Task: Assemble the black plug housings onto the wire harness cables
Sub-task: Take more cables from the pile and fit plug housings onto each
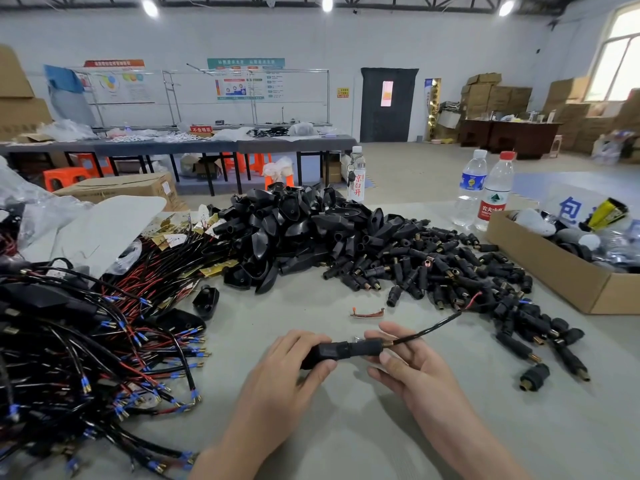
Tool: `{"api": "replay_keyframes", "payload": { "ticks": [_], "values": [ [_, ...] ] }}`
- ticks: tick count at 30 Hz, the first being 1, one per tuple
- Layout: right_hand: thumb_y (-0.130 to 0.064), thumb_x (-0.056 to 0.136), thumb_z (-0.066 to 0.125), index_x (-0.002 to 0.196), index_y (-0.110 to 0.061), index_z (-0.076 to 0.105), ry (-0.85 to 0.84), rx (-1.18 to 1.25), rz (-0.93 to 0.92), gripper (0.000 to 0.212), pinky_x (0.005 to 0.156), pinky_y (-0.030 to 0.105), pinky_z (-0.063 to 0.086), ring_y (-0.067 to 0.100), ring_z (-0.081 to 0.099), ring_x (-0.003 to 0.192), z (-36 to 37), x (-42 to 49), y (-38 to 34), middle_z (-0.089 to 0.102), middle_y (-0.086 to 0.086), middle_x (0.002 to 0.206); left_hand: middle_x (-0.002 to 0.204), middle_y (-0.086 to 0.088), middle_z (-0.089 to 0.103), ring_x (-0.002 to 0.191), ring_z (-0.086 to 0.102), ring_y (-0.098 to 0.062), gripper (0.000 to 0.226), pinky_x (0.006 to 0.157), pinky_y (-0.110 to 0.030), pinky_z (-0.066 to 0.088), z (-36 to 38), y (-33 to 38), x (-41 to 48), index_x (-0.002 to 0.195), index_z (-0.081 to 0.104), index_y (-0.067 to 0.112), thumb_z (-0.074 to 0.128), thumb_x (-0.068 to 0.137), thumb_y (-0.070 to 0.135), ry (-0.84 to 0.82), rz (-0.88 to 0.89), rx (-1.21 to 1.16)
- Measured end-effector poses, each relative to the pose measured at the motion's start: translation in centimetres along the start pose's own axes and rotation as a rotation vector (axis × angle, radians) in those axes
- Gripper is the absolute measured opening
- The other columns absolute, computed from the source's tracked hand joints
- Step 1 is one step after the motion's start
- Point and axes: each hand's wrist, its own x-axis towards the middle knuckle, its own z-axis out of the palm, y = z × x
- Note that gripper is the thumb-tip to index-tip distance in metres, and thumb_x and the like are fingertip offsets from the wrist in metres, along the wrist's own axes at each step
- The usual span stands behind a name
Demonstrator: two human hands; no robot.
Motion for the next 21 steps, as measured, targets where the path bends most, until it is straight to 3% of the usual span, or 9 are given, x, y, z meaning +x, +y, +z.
{"api": "replay_keyframes", "payload": {
  "ticks": [5,14,21],
  "values": [
    [0.015,0.094,0.047,0.119,-0.008,0.060,-0.007,0.064,0.025,0.036,0.078,0.023,0.059,0.018,0.072,0.098,-0.02,-0.02,-0.08,0.074,0.011,0.112,0.108,0.024,0.055,0.106,0.053,-0.004,0.027,0.086,-0.028,0.047,-0.12,0.06,0.03,0.114,0.057,0.039,0.046,0.095,0.055,-0.031,0.002,-0.031],
    [0.016,0.092,0.047,0.120,-0.001,0.058,-0.039,0.205,0.063,0.035,0.090,0.026,0.057,0.021,0.070,0.106,0.01,-0.27,-0.37,0.072,0.016,0.116,0.106,0.023,0.056,0.104,0.053,-0.006,0.016,0.088,-0.024,0.043,-0.22,0.27,-0.14,0.111,0.057,0.041,0.050,0.097,0.047,-0.036,0.022,-0.058],
    [0.017,0.090,0.049,0.115,0.001,0.061,-0.094,0.188,0.103,0.032,0.075,0.021,0.058,0.022,0.072,0.100,0.34,-0.41,0.12,0.072,0.016,0.115,0.105,0.020,0.055,0.103,0.055,-0.009,0.014,0.089,-0.031,0.046,-0.03,0.56,0.03,0.109,0.058,0.037,0.052,0.098,0.044,-0.061,0.067,-0.091]
  ]
}}
